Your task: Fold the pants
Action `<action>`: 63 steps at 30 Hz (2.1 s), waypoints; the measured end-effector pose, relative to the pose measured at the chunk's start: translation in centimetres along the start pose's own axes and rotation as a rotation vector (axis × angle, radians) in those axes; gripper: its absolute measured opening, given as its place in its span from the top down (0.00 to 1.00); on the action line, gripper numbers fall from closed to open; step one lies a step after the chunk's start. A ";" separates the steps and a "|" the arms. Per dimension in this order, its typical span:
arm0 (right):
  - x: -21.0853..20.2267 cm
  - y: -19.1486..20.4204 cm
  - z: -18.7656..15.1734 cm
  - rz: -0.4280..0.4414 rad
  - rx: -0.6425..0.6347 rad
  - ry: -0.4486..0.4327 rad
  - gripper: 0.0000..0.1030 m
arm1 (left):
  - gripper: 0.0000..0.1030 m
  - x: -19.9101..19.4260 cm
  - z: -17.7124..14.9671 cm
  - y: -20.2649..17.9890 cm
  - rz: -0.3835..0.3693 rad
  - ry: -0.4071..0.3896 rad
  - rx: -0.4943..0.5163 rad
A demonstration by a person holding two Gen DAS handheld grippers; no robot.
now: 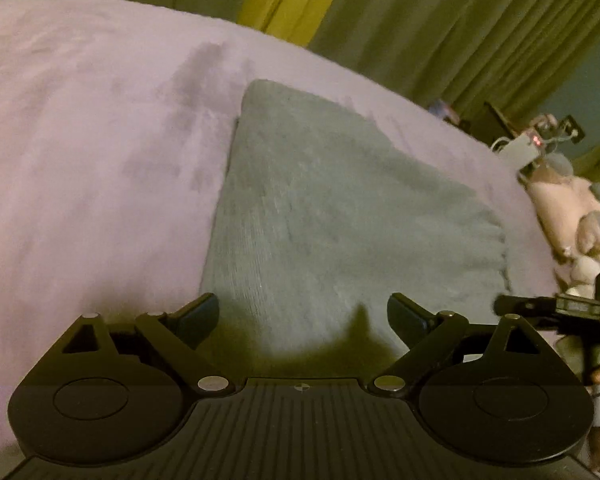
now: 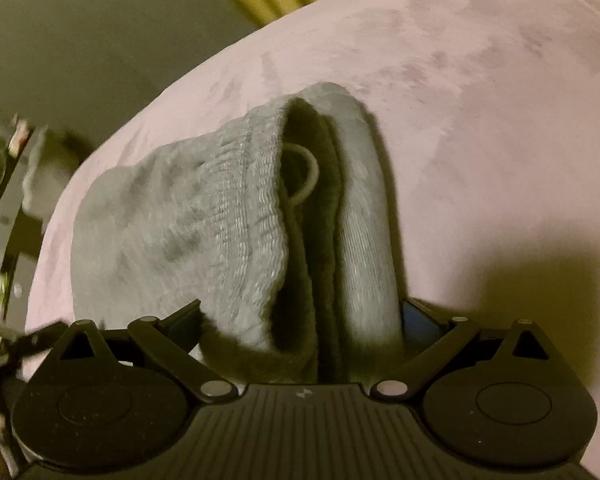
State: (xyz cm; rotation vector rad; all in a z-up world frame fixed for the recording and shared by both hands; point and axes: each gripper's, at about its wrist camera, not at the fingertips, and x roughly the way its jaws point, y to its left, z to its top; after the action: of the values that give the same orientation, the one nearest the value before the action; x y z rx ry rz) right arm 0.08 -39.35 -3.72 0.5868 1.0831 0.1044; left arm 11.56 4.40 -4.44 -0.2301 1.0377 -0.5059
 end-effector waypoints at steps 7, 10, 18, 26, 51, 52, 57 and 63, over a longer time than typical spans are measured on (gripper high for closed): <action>0.6 -1.6 1.7 0.118 -0.102 0.071 0.04 | 0.06 3.3 2.5 1.8 -0.043 0.050 0.001; 0.8 -2.8 1.9 0.189 -0.071 0.078 0.04 | 0.03 4.3 2.6 2.1 -0.100 0.063 0.025; 2.0 -3.3 2.2 0.291 -0.075 0.065 0.04 | 0.00 6.6 3.0 0.8 -0.151 0.057 0.172; 3.2 -0.1 2.7 0.190 -0.066 0.018 0.04 | 0.10 6.2 2.8 -0.3 -0.154 0.014 0.140; 0.6 8.3 5.1 0.215 -0.135 -0.210 0.44 | 0.55 4.1 7.5 -5.4 -0.158 -0.129 0.116; 0.6 8.7 5.9 0.214 -0.130 -0.228 0.45 | 0.55 4.0 8.6 -5.7 -0.153 -0.153 0.118; 1.2 10.2 10.7 0.174 -0.137 -0.344 0.44 | 0.50 4.7 13.5 -7.1 -0.058 -0.231 0.140; 4.1 11.4 16.1 -0.149 -0.143 -0.357 0.19 | 0.11 6.7 15.4 -6.4 0.286 -0.238 0.071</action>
State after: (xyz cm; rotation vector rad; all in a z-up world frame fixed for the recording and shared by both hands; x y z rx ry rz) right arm 18.06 -34.65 4.03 0.3765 0.7614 -0.0515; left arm 25.76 -5.34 0.73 -0.0742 0.8022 -0.2479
